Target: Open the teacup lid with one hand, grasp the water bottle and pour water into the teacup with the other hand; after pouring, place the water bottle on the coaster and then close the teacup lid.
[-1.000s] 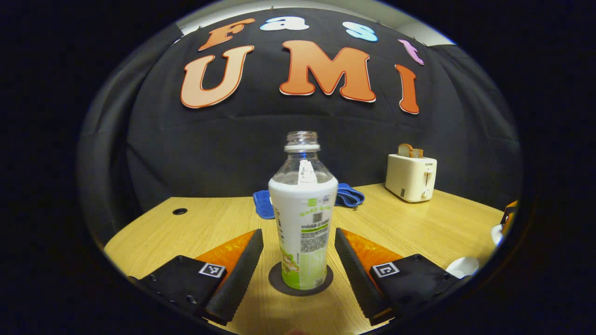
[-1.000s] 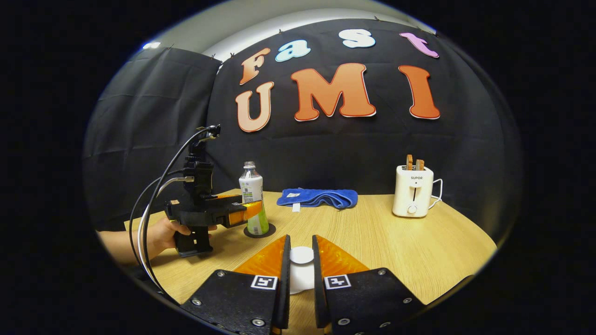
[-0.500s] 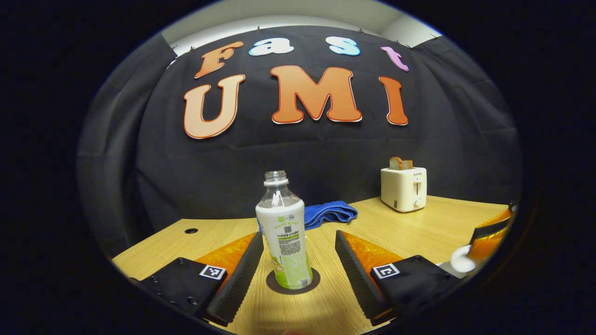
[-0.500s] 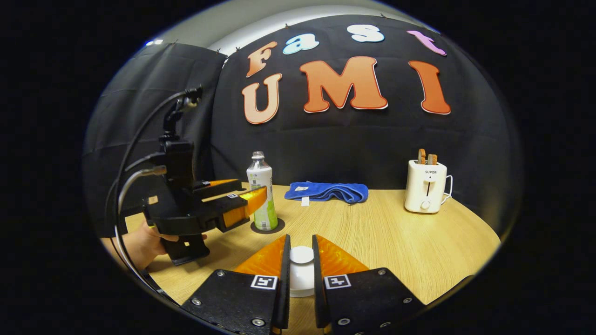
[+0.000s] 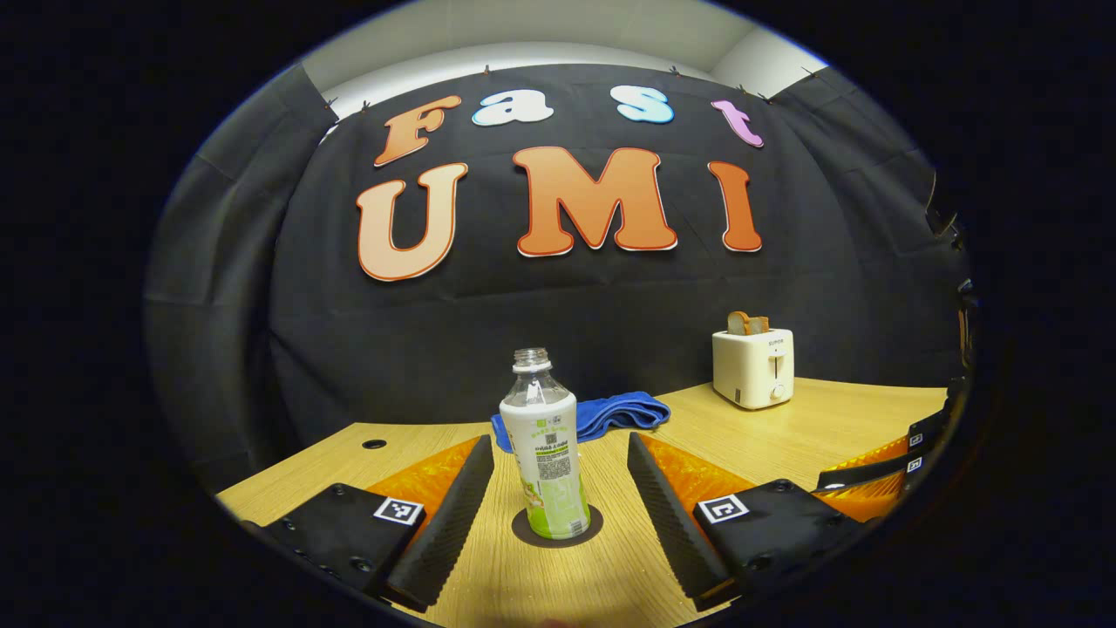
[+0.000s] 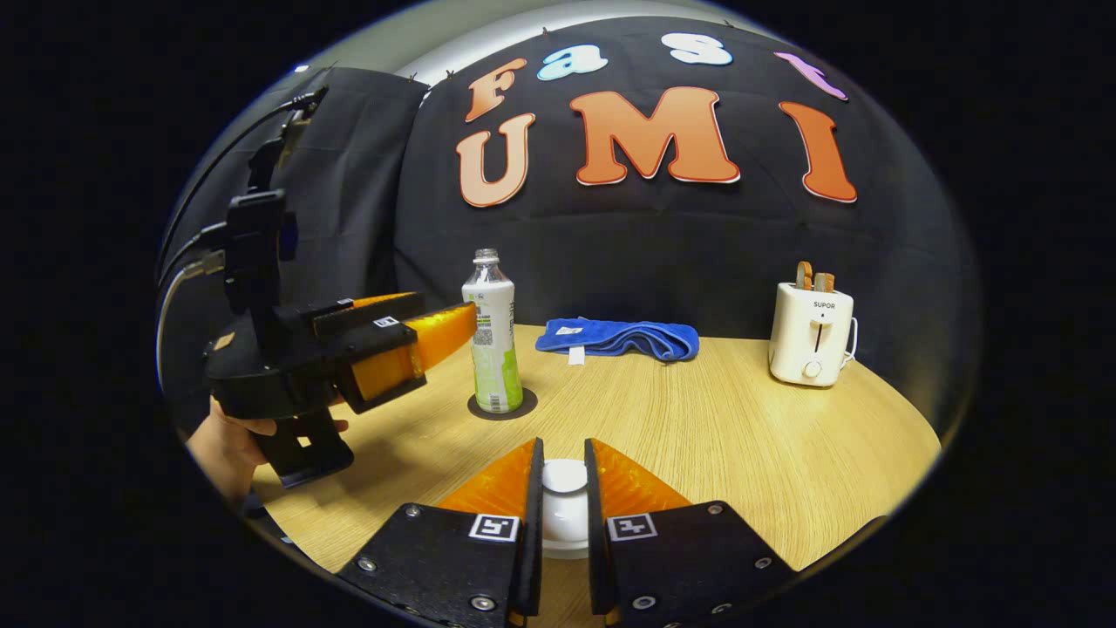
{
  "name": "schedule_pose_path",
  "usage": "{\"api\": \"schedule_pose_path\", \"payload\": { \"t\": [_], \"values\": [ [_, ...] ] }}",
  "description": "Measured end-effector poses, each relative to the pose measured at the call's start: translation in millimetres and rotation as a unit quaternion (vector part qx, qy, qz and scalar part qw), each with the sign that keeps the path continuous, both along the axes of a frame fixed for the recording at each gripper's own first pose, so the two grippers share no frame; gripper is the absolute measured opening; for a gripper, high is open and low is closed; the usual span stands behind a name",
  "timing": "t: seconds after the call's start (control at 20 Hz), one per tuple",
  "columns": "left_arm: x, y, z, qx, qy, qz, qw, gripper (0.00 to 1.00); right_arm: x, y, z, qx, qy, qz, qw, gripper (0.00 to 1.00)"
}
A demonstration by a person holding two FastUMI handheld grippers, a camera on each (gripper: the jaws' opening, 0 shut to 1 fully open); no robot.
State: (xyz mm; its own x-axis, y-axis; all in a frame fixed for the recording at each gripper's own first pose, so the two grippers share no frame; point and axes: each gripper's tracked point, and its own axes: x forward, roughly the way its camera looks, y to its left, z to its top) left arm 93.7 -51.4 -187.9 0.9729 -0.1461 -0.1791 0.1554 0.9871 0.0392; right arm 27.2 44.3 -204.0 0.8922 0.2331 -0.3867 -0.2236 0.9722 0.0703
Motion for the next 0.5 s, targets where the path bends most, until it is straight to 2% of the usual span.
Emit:
{"api": "schedule_pose_path", "payload": {
  "t": [0.5],
  "values": [
    [-10.0,2.8,4.0,-0.020,-0.001,0.009,1.000,0.98,1.9,3.6,-6.2,0.006,0.000,-0.001,1.000,0.23]
  ]
}}
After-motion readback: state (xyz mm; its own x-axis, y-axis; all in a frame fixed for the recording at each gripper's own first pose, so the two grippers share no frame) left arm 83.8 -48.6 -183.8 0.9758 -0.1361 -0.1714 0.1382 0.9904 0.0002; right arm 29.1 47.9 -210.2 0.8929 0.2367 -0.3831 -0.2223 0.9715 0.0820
